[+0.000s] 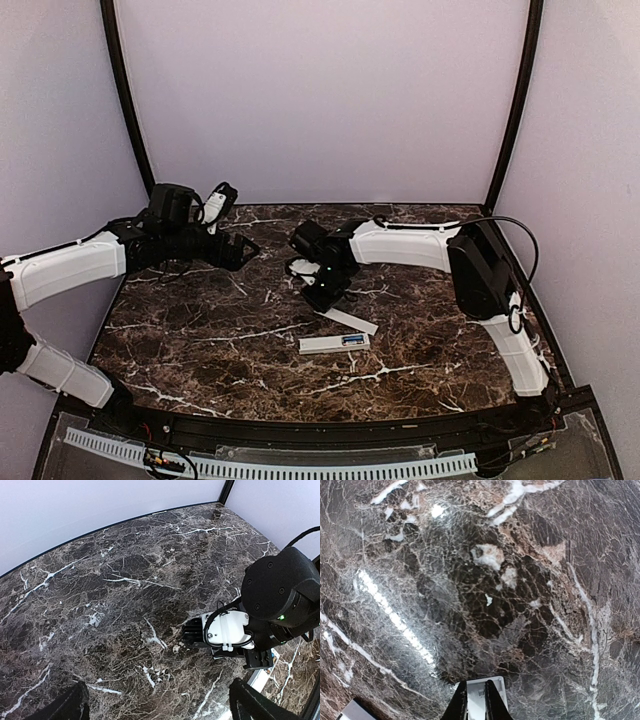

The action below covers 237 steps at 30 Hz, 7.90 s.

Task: Load the batteries into the remote control
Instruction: Pick up the battery cover at the center of the board, then pass from the right arm to the left, then pass from the left arm to the right, then pass from the right arm to the left

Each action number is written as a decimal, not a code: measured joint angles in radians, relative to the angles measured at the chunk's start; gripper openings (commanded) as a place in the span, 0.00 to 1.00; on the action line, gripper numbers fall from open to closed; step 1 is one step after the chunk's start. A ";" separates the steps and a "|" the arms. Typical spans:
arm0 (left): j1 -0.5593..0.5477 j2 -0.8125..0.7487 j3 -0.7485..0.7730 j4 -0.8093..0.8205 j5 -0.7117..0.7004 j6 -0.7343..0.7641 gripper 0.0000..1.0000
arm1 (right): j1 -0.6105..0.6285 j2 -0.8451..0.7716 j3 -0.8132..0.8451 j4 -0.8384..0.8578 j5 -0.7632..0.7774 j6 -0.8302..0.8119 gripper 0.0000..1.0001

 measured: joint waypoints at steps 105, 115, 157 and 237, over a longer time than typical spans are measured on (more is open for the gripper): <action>-0.225 -0.113 -0.129 0.632 0.291 -0.056 0.00 | -0.023 -0.847 -0.261 0.581 -0.378 -0.058 0.67; -0.237 -0.146 -0.129 0.586 0.450 0.035 0.00 | 0.022 -0.715 -0.288 0.591 -0.615 -0.077 0.49; -0.316 -0.122 -0.083 0.454 -0.086 0.186 0.99 | 0.079 -0.707 -0.299 0.615 0.234 0.477 0.00; -0.610 0.214 -0.146 1.423 -0.539 1.992 0.37 | 0.092 -0.892 -0.457 0.764 0.262 0.807 0.00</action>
